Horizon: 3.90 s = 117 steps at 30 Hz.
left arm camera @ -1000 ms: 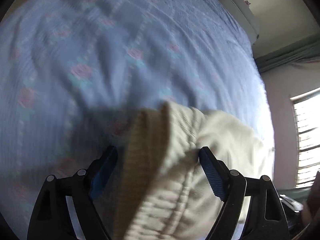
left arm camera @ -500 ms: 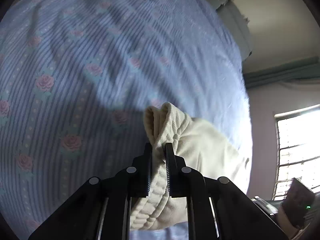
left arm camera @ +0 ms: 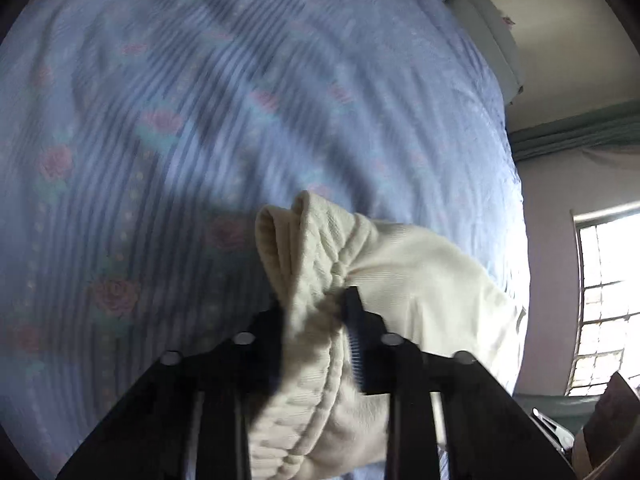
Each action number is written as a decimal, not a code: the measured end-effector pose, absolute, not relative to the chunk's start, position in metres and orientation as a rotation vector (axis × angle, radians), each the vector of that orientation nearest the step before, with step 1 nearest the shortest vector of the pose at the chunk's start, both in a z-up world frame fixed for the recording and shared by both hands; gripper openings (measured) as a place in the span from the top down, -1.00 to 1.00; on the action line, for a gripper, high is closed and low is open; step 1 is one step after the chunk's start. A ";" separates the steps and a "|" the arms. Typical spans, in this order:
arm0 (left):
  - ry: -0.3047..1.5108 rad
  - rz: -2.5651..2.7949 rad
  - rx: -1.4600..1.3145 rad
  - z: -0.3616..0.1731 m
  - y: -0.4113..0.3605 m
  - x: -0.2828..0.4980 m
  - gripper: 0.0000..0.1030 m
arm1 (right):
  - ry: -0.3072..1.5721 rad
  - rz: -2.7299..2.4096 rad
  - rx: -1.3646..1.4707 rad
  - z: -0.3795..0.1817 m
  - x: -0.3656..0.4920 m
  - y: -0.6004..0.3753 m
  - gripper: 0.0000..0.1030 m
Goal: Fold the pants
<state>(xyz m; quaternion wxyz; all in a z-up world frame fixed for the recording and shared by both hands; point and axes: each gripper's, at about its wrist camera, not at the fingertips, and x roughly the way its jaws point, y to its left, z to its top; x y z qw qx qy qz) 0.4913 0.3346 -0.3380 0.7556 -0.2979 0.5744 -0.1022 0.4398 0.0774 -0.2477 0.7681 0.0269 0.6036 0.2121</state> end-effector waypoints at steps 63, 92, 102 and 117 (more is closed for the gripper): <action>1.196 -0.275 0.069 -0.213 -0.393 0.512 -0.53 | 1.059 0.133 0.176 -0.282 0.519 -0.658 -0.25; 1.285 -0.230 0.079 -0.244 -0.379 0.501 -0.53 | 1.166 -0.174 0.152 -0.358 0.580 -0.698 0.90; 1.226 -0.294 0.185 -0.233 -0.399 0.456 -0.55 | 1.034 -0.127 0.312 -0.278 0.459 -0.715 -0.10; 1.318 -0.416 0.285 -0.251 -0.443 0.401 -0.55 | 1.185 -0.123 0.800 -0.361 0.346 -0.698 -0.07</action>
